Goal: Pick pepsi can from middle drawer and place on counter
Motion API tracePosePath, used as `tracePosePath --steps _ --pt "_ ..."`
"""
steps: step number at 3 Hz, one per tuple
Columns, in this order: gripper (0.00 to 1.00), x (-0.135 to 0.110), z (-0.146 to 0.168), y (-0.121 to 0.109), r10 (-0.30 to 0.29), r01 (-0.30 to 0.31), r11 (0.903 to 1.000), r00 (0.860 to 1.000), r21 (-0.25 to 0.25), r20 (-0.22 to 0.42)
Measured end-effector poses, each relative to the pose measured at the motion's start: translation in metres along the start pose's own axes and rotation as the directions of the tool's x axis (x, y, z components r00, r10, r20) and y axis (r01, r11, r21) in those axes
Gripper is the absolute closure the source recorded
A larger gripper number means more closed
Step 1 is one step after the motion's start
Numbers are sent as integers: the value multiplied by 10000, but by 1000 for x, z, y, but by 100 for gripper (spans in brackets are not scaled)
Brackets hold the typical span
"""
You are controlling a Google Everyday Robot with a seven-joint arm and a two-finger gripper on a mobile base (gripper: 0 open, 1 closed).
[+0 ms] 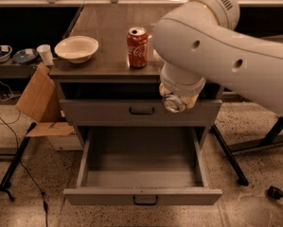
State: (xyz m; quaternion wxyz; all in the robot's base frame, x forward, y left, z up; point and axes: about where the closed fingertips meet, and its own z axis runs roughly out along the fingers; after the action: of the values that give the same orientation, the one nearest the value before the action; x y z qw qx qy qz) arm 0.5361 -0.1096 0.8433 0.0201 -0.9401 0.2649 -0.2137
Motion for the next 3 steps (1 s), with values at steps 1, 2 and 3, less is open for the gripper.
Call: tracePosePath --steps 1,2,3 --pt "100 21 -29 -3 353 -357 9993 9988 -116 -339" --pt "100 21 -29 -3 350 -354 9993 9988 -115 -340" --pt "100 22 -32 -3 175 -180 9998 9989 -113 -440"
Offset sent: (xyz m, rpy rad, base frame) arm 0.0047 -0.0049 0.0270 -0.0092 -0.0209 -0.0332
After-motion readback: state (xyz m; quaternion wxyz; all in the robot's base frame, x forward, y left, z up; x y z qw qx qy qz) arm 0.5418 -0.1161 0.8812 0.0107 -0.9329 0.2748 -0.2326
